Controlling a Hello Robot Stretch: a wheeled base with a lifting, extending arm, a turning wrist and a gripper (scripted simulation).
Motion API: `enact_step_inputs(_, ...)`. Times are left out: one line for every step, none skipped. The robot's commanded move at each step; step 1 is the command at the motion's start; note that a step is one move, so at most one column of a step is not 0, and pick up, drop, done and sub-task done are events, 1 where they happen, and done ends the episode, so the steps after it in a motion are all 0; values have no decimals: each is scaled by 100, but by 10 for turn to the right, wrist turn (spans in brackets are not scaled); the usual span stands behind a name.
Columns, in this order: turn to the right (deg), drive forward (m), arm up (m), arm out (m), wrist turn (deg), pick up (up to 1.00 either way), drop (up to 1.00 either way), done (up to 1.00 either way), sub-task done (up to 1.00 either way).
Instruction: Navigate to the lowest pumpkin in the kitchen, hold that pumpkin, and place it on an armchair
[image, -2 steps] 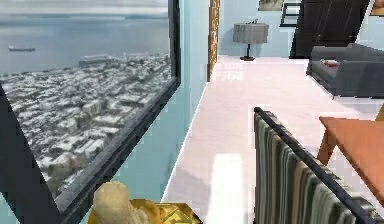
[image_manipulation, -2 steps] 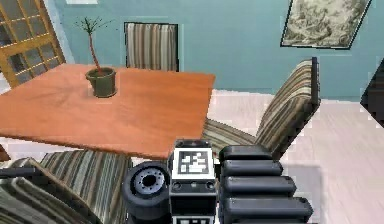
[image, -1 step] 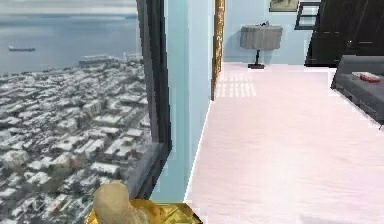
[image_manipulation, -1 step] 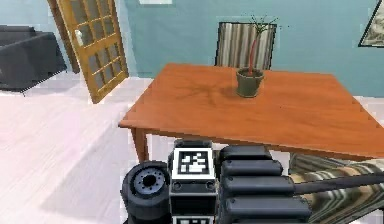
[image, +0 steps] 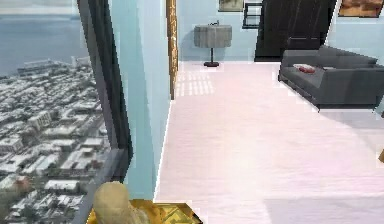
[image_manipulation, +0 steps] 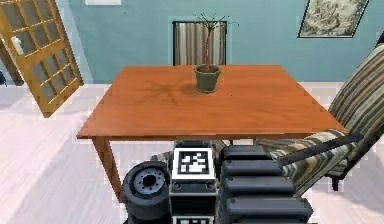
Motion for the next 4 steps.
enact_step_inputs(0, 20, 0, 0, 0, 0, 0, 0, 0)
enact_step_inputs(180, 0, 0, 0, 0, 0, 0, 0, 0)
enact_step_inputs(0, 100, 0, 0, 0, 0, 0, 0, 0)
enact_step_inputs(0, 100, 0, 0, 0, 0, 0, 0, 0)
